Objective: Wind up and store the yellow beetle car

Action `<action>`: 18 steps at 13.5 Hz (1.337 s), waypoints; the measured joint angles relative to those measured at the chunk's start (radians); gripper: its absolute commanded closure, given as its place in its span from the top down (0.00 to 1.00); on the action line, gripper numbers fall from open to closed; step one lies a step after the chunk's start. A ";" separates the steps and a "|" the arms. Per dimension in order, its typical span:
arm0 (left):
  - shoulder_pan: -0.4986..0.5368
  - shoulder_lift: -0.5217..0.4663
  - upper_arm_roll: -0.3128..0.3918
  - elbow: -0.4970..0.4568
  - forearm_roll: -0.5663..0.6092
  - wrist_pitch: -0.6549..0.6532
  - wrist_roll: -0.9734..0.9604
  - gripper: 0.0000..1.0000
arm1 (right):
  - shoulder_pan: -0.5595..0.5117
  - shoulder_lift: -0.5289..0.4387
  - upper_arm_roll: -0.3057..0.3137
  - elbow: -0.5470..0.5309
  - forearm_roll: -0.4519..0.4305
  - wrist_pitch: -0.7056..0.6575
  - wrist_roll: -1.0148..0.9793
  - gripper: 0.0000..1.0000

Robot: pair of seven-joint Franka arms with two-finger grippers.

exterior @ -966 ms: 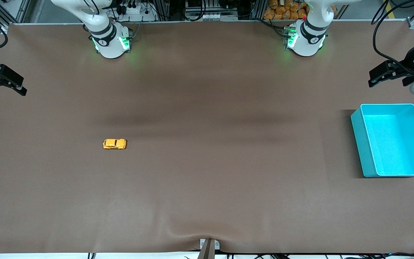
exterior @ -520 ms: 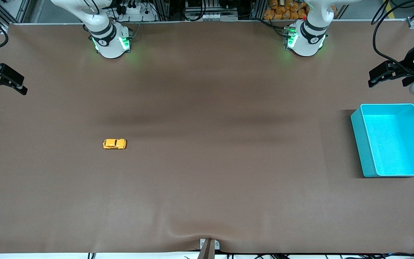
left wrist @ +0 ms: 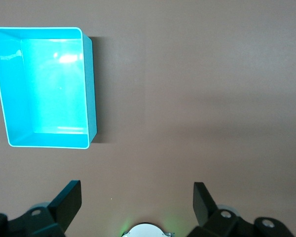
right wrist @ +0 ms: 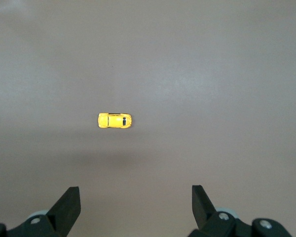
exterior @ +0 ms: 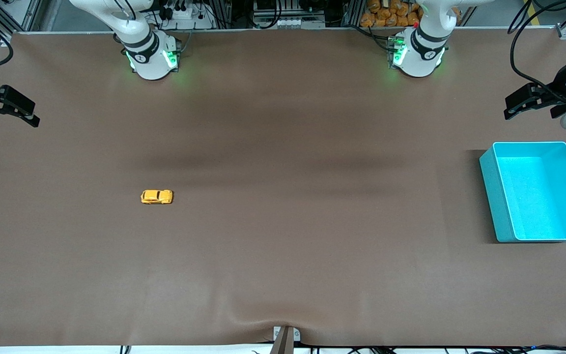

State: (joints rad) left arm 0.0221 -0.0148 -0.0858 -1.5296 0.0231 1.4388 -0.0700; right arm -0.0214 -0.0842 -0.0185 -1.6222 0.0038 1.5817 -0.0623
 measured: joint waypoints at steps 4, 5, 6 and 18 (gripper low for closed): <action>-0.001 0.006 -0.002 0.000 -0.001 0.000 0.000 1.00 | 0.000 0.000 -0.003 0.000 0.000 0.000 0.000 1.00; -0.002 0.012 -0.004 0.000 -0.001 0.000 0.000 1.00 | 0.000 0.000 -0.004 0.000 0.000 0.000 0.000 1.00; -0.004 0.019 -0.006 0.000 -0.001 0.001 0.000 1.00 | -0.001 0.000 -0.005 0.000 0.000 0.000 0.000 1.00; 0.005 0.034 -0.003 0.000 -0.015 0.014 0.000 1.00 | -0.014 0.014 -0.010 0.000 -0.003 -0.007 0.000 1.00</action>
State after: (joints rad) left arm 0.0270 0.0194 -0.0889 -1.5295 0.0080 1.4526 -0.0700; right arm -0.0352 -0.0706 -0.0283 -1.6225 0.0005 1.5748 -0.0625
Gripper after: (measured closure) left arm 0.000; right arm 0.000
